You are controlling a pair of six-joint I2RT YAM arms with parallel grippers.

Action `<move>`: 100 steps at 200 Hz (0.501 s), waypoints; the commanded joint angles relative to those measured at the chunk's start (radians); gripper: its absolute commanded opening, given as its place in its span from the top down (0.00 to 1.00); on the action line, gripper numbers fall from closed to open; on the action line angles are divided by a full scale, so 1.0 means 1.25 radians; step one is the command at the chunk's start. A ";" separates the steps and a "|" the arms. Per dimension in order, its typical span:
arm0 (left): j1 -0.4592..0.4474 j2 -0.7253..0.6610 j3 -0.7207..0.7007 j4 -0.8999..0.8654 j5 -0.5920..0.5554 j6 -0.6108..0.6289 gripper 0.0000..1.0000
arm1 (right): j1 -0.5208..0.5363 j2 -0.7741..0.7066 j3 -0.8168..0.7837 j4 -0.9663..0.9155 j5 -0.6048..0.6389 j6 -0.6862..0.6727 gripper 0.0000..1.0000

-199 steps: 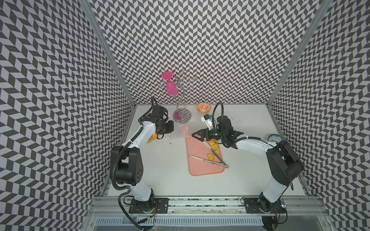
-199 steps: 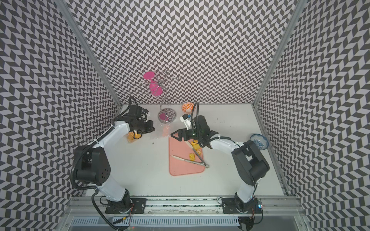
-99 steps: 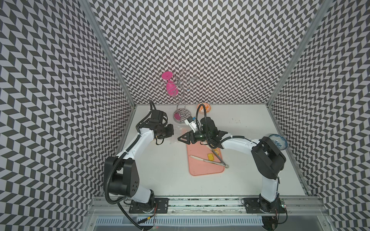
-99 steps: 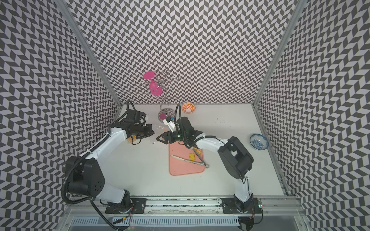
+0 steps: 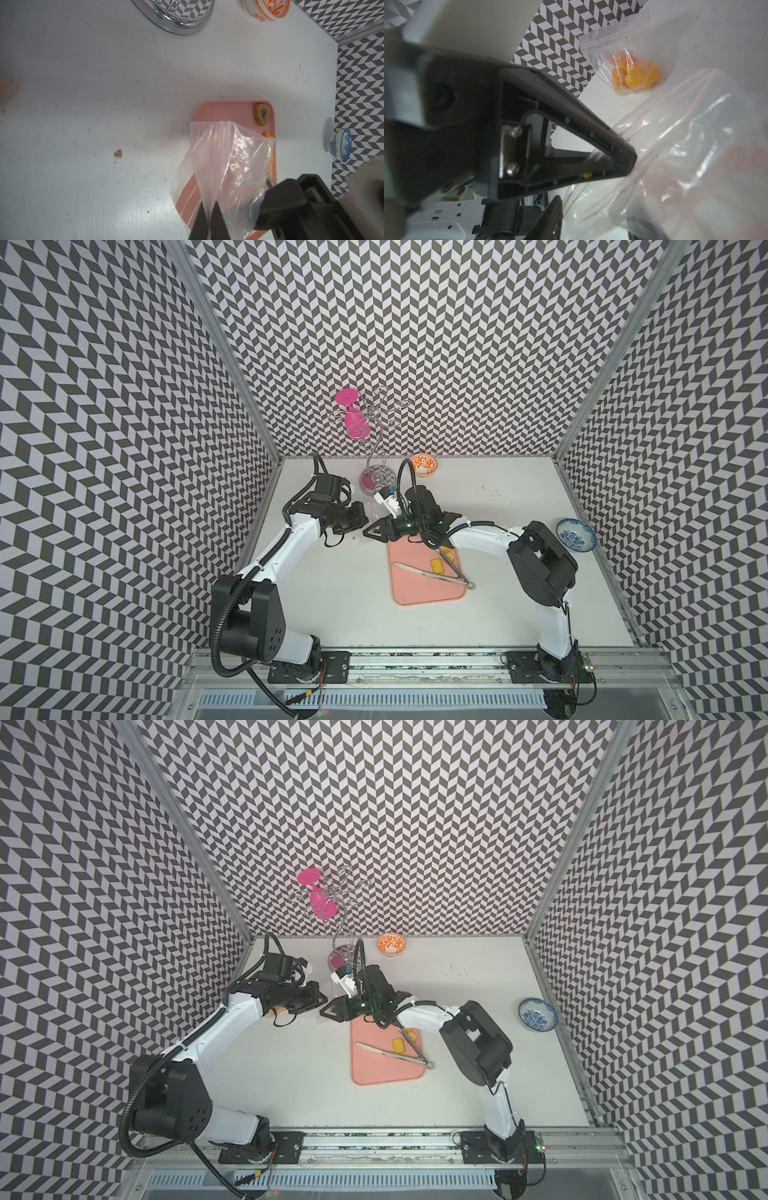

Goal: Put the cookies into a resealable bag to prevent moisture
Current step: Pick up the ziploc bag from the center of the board.

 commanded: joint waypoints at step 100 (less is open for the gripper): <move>0.034 -0.047 0.034 -0.021 0.029 0.020 0.66 | -0.016 -0.017 -0.025 0.096 -0.056 0.034 1.00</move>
